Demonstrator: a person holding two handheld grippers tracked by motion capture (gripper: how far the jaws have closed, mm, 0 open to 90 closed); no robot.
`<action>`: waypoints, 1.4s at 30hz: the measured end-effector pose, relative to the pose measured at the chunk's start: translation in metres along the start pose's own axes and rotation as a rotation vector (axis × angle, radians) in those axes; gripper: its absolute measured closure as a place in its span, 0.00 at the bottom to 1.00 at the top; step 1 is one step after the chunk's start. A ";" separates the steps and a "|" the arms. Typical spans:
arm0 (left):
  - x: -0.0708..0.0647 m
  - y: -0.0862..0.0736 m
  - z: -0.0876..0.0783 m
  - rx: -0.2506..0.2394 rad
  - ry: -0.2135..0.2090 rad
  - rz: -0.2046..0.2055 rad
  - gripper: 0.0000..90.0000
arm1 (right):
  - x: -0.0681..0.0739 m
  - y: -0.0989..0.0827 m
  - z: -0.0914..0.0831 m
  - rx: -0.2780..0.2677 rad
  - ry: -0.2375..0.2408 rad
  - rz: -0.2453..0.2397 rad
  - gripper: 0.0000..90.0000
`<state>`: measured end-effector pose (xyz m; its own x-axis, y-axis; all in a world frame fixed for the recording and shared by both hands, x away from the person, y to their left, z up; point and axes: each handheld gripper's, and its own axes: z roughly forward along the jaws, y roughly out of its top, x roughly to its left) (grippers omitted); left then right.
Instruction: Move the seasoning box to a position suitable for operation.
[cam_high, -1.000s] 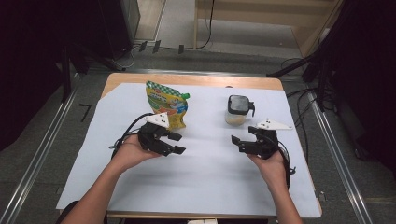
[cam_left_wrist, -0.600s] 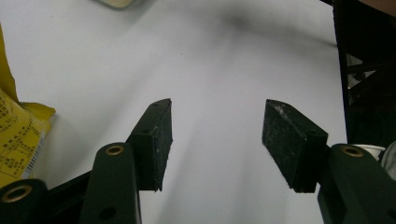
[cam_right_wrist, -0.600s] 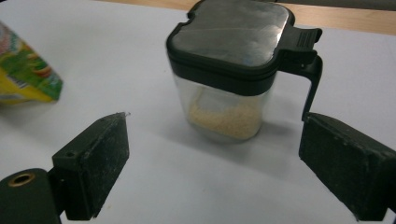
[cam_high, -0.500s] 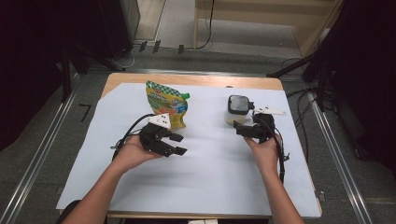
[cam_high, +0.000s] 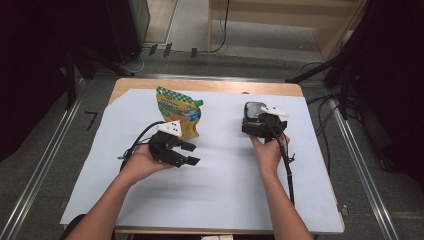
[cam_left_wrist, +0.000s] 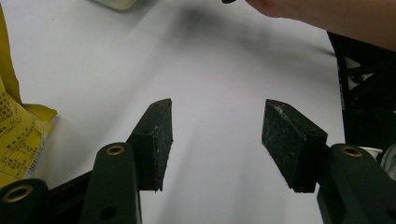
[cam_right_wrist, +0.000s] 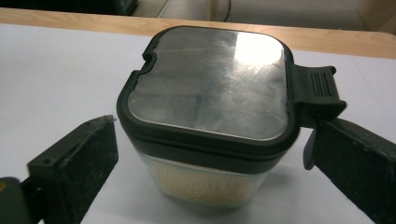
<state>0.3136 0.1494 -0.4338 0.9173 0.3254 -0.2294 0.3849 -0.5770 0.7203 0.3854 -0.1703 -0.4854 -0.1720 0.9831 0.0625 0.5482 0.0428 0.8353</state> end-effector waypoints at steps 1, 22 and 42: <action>0.000 0.000 0.000 -0.002 -0.001 -0.001 0.49 | 0.003 -0.001 0.004 -0.014 -0.028 0.003 0.00; 0.001 0.000 0.003 0.005 -0.008 -0.002 0.49 | 0.002 -0.004 0.032 -0.039 -0.020 0.060 0.17; 0.003 -0.001 0.001 -0.005 0.007 -0.019 0.49 | 0.004 -0.001 -0.022 -0.034 0.117 -0.044 0.18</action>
<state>0.3159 0.1502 -0.4355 0.9090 0.3418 -0.2386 0.4020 -0.5672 0.7188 0.3657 -0.1704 -0.4739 -0.2907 0.9529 0.0866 0.5099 0.0777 0.8567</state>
